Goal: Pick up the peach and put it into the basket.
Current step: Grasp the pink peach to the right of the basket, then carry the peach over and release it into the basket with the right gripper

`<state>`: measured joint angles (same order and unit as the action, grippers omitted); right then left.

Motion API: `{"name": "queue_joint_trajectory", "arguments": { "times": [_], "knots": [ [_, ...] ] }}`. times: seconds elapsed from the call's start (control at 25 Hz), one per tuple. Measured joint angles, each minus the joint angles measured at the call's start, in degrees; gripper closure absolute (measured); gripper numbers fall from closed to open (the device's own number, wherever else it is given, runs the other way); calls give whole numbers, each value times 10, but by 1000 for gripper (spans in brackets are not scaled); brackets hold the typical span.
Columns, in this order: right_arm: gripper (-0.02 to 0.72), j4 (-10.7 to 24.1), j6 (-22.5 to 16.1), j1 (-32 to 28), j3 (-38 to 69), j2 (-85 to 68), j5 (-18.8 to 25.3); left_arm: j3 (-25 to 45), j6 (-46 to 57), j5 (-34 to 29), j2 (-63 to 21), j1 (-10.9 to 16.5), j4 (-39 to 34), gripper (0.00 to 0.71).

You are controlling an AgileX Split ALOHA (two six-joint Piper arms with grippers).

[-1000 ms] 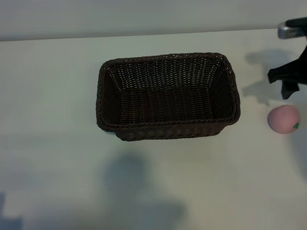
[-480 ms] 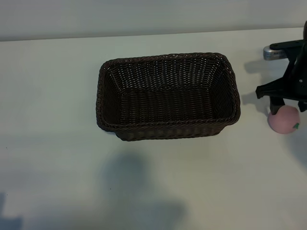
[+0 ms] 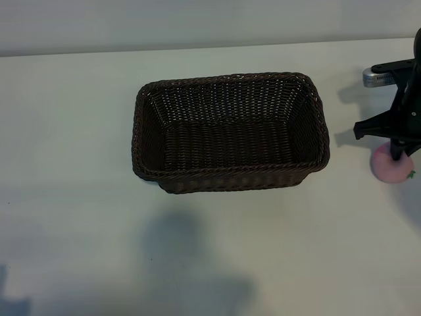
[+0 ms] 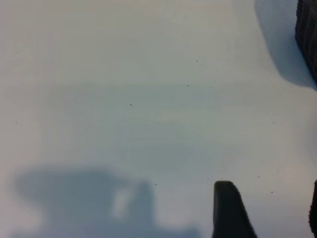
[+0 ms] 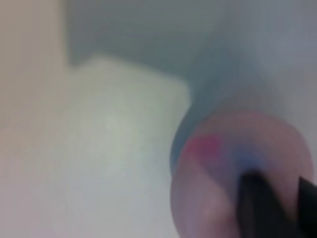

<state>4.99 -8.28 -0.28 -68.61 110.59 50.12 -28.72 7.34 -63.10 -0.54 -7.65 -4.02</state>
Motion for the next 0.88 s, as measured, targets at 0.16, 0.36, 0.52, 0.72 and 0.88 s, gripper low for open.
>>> {"name": "queue_joint_trajectory", "arguments": {
  "times": [0.16, 0.36, 0.52, 0.72, 0.88],
  "knots": [
    [663, 1, 0, 0, -2, -2, 4, 0, 0, 2, 0, 0, 0, 305],
    [663, 0, -1, 0, -2, -61, 9, 0, 0, 2, 0, 0, 0, 305],
    [663, -7, 0, -1, -9, -140, 20, 0, 0, 4, 0, 0, 0, 305],
    [663, -78, 48, 1, -53, -202, 47, 0, 0, 4, 0, 0, 0, 306],
    [663, -150, 101, 33, -89, -201, 59, 0, 0, 4, 0, -12, 0, 306]
  ]
}}
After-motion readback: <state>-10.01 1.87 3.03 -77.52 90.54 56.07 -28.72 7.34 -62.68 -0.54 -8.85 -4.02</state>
